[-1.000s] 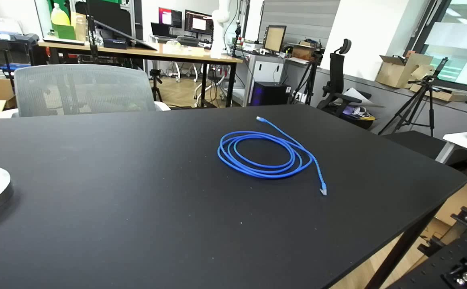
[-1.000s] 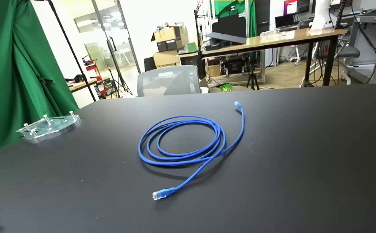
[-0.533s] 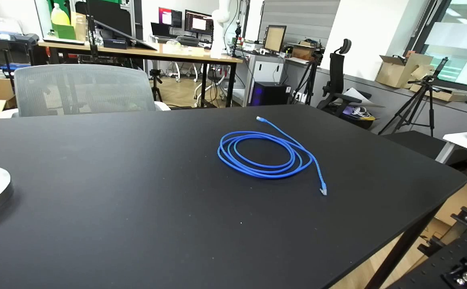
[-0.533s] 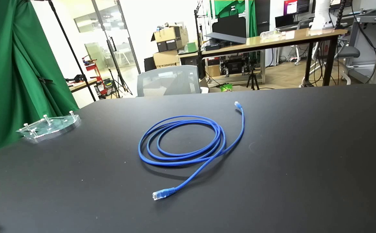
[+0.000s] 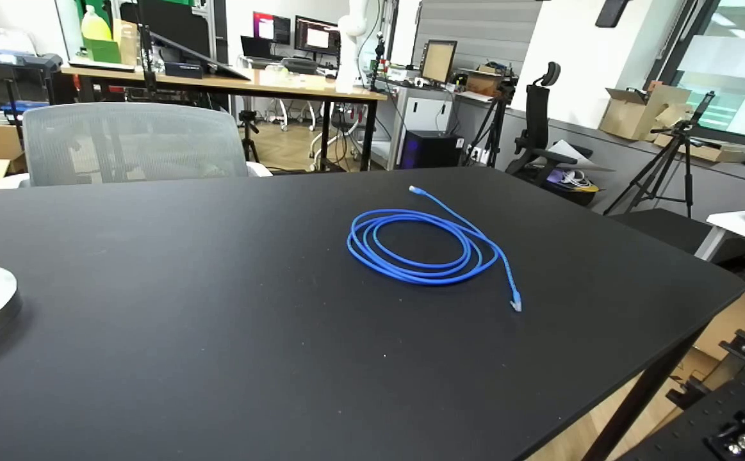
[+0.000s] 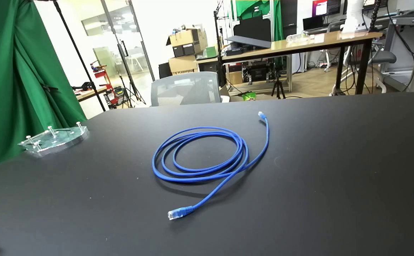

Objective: Unwind the cable

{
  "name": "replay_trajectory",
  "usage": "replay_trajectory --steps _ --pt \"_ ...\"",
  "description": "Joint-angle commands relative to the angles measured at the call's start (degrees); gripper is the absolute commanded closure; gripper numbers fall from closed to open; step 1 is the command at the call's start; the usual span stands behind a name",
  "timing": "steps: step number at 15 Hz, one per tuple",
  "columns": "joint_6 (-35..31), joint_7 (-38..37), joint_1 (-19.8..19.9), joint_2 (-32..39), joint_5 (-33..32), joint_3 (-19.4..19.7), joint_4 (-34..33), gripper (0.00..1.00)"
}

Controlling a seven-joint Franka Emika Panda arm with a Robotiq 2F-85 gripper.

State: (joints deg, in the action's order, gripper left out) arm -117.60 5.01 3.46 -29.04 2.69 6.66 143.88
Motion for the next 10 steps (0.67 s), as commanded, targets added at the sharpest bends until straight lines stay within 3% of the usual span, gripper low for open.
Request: replay_trajectory --steps 1,10 --pt "-1.88 1.65 1.49 6.40 0.90 2.48 -2.83 0.00" --pt "-5.05 -0.93 1.78 23.74 -3.29 -0.33 -12.05 0.00"
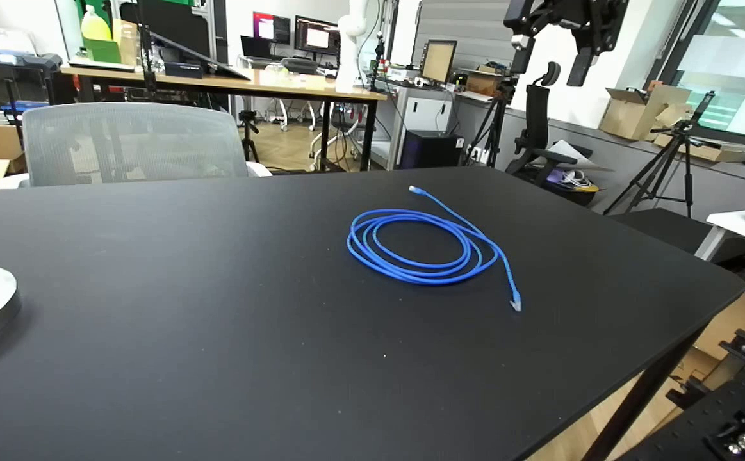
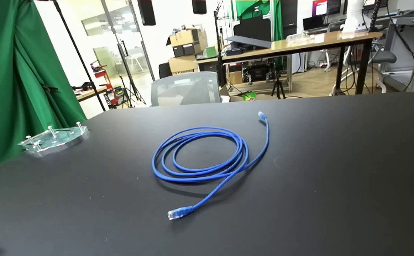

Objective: Unwind the cable

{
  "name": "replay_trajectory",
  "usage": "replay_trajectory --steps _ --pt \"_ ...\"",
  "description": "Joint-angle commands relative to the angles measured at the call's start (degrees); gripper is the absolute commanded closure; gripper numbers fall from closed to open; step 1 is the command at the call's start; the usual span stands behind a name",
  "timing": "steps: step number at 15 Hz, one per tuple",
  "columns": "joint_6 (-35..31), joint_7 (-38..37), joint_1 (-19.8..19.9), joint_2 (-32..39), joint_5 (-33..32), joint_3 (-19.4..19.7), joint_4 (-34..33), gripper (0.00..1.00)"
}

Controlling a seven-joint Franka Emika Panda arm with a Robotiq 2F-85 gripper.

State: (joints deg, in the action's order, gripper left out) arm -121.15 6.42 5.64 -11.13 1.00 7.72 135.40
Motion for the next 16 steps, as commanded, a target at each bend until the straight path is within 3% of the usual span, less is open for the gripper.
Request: replay_trajectory --steps 1,2,8,16 --pt "-2.26 -3.24 -0.51 7.38 -1.50 -1.79 -3.98 0.00" --pt "-1.64 -0.43 -0.12 3.82 -0.14 -1.11 -1.46 0.00" --pt "-4.88 -1.98 -0.33 7.26 -0.74 -1.91 -1.95 0.00" --pt "-7.27 2.37 3.31 17.85 5.85 1.07 -1.92 0.00"
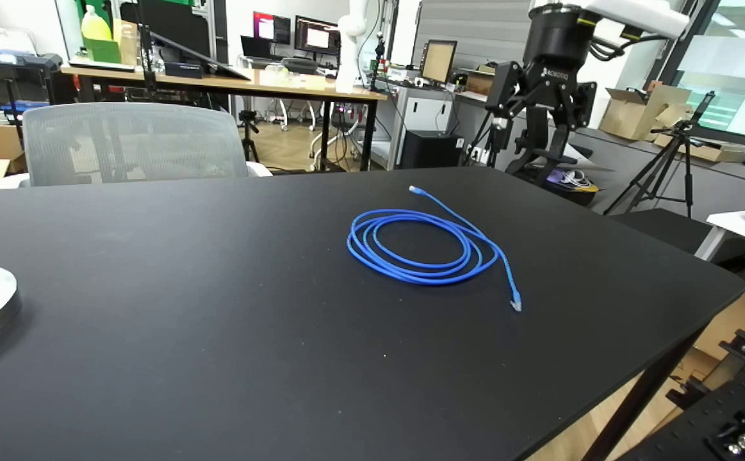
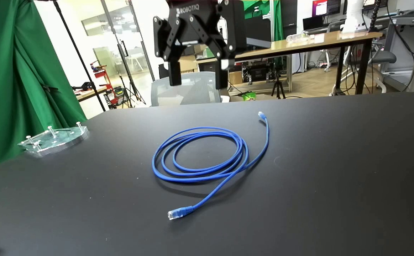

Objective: Unwind the cable

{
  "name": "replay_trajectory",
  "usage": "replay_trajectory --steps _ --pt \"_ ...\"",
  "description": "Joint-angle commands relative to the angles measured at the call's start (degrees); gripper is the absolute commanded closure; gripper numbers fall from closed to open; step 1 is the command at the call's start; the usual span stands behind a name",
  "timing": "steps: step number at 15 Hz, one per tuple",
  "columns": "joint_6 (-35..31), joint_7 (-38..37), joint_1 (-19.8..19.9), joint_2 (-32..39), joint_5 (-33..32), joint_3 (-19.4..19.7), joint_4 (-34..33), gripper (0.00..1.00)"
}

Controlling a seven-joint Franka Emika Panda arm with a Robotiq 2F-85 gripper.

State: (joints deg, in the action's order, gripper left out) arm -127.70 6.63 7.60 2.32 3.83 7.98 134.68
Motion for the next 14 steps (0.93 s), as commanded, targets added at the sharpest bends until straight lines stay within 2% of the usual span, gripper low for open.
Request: replay_trajectory --steps 1,4,9,14 --pt "-0.92 3.01 1.84 5.92 3.85 0.84 -1.60 0.00" --pt "-3.09 4.09 2.87 9.75 5.41 0.56 -2.77 0.00" --pt "-8.03 0.83 3.04 14.97 3.95 0.66 -4.46 0.00" --pt "-9.40 0.94 3.65 19.49 4.71 0.05 -6.91 0.00"
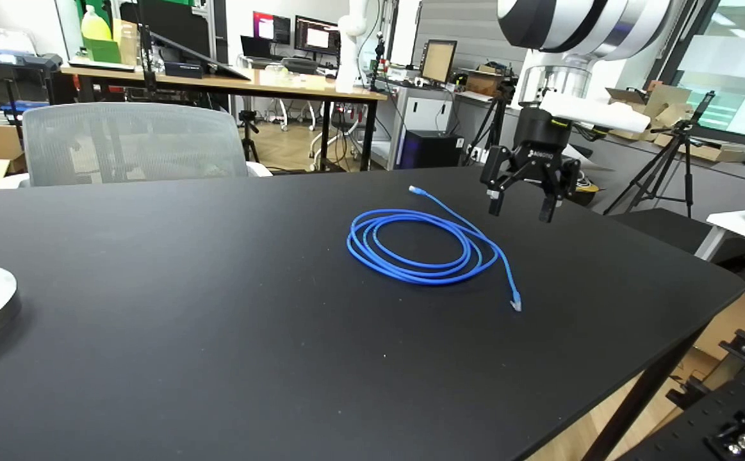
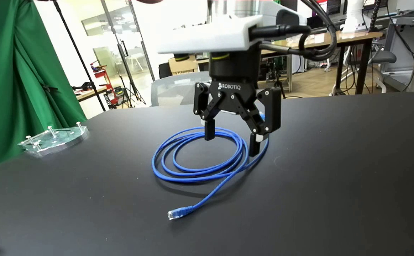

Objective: Unwind the cable

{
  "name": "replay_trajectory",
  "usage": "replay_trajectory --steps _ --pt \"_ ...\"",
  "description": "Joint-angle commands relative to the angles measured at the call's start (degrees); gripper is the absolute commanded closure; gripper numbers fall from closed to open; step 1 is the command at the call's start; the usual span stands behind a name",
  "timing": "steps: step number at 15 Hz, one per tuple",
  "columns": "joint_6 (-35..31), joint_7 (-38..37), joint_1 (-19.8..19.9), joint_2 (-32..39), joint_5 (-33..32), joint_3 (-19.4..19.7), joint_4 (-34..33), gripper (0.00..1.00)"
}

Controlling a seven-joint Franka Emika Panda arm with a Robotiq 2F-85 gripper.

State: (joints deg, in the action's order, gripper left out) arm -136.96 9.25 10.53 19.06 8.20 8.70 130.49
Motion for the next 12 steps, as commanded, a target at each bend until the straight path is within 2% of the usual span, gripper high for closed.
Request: replay_trajectory --steps 1,8,9,10,12 --pt "-0.18 -1.67 0.77 3.47 0.27 -0.78 -3.17 0.00" --pt "1.15 0.96 2.28 8.12 2.58 -3.20 -6.19 0.00" --pt "1.13 1.17 2.45 8.70 2.80 -3.41 -6.51 0.25" --pt "1.23 1.46 2.63 9.16 2.85 -3.64 -6.82 0.26" --pt "1.35 1.83 3.04 9.91 2.86 -3.98 -7.31 0.40"
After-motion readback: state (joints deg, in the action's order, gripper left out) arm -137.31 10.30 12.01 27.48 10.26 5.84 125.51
